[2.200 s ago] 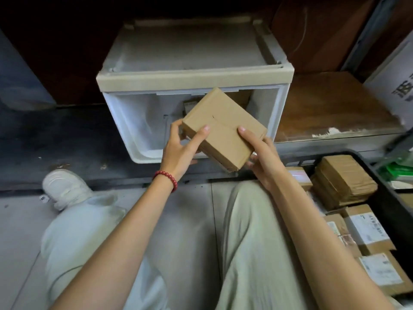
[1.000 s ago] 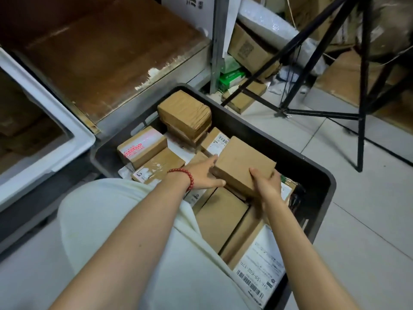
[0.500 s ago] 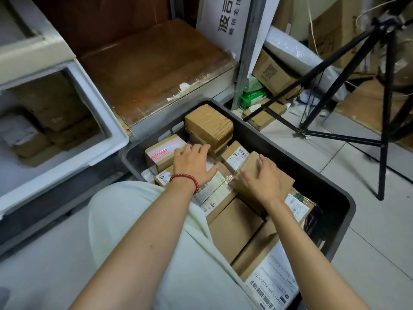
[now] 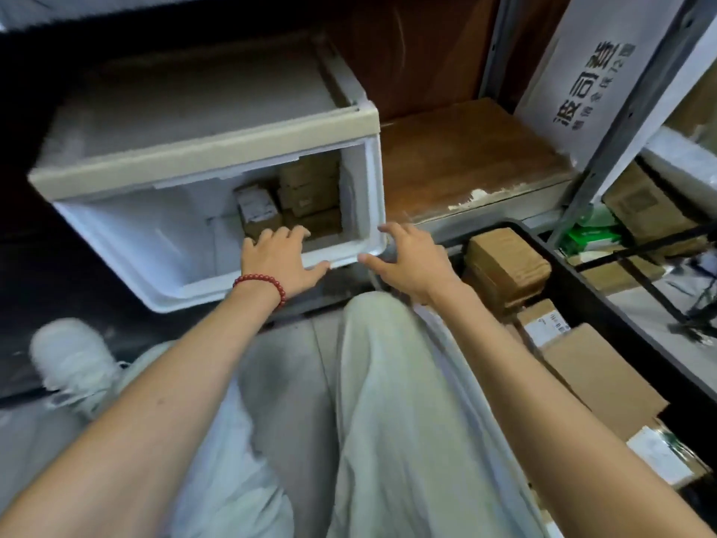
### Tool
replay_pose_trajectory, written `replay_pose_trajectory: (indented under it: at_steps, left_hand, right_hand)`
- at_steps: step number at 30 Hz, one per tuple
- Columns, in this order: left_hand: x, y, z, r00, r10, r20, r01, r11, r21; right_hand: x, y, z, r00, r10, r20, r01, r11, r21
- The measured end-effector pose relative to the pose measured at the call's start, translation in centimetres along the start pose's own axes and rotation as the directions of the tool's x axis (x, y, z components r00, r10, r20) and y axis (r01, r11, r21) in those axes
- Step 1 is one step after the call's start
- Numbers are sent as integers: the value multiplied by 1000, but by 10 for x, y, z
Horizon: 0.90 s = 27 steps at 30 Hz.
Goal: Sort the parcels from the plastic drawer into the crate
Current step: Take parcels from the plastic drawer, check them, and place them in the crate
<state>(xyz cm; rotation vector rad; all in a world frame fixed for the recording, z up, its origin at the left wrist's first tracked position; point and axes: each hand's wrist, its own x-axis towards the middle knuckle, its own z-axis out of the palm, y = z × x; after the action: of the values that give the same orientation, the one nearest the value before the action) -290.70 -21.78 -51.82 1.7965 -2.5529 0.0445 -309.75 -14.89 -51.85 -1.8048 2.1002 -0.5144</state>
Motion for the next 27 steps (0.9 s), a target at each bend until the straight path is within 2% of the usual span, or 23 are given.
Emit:
replay_pose_trajectory:
  at_steps: [4, 6, 8, 10, 12, 15, 20, 23, 27]
  left_hand:
    - [-31, -62, -4, 981, -192, -1, 192, 981, -22]
    - [-47, -83, 2, 967, -253, 26, 253, 967, -6]
    - [-60, -95, 8, 955, -289, 66, 289, 957, 4]
    - [-65, -99, 11, 957, -285, 49, 285, 959, 4]
    - [-65, -97, 8, 975, -222, 8, 222, 974, 48]
    - [-59, -99, -7, 988, -145, -56, 149, 985, 88]
    - [-50, -121, -16, 986, -160, -44, 164, 976, 144]
    - [-45, -130, -10, 978, -211, -6, 210, 974, 87]
    - [-32, -131, -6, 975, -215, -47, 217, 975, 44]
  right_hand:
    - [10, -70, 25, 978, -207, 21, 208, 978, -7]
    - [9, -90, 47, 970, -244, 1, 244, 969, -35]
    - [4, -98, 73, 971, -237, 41, 240, 967, -87]
    - [2, -101, 94, 963, -229, 143, 254, 947, -196]
    - [4, -106, 104, 948, -264, 175, 303, 918, -255]
    - [14, -114, 101, 949, -296, 110, 313, 922, -226]
    - [32, -104, 86, 961, -275, 34, 277, 945, -175]
    - [46, -99, 83, 959, -282, 37, 284, 934, -217]
    - [70, -94, 86, 959, -282, 5, 273, 924, -266]
